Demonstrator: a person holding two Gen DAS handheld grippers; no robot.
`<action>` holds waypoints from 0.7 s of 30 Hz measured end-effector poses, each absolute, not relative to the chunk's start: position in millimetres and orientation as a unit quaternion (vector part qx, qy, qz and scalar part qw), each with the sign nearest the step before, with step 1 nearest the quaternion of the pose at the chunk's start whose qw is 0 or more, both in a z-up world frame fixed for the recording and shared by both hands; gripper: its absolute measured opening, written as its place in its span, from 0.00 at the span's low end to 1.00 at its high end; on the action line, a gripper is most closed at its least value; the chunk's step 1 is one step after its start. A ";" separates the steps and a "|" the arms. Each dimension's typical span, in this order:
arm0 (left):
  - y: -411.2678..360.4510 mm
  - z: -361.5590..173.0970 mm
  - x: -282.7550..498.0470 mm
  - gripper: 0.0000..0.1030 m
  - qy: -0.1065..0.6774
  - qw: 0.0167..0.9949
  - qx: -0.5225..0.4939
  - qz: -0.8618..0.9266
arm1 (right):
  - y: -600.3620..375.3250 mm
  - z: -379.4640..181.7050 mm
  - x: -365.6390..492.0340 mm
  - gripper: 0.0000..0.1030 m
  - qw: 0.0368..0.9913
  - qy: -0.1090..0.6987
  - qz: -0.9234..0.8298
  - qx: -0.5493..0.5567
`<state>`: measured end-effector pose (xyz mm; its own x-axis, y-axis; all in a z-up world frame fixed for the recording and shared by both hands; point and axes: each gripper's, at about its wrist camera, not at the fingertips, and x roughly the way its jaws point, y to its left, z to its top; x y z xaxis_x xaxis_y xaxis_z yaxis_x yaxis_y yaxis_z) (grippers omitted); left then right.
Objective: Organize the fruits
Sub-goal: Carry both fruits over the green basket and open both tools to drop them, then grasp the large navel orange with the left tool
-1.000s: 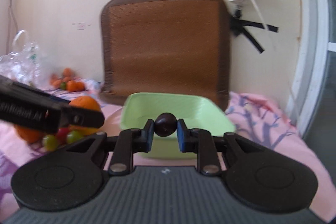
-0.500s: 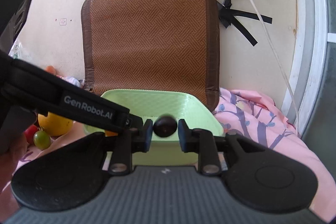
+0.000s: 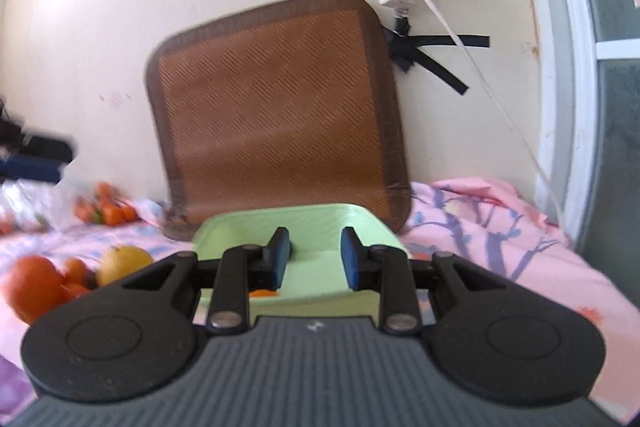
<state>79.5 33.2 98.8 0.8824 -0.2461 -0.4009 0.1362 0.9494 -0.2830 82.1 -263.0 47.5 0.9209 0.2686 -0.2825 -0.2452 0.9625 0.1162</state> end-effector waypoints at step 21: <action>87.3 24.2 70.8 0.75 0.307 0.924 -0.199 -0.109 | -95.9 28.1 66.9 0.55 0.893 0.245 0.370 -0.072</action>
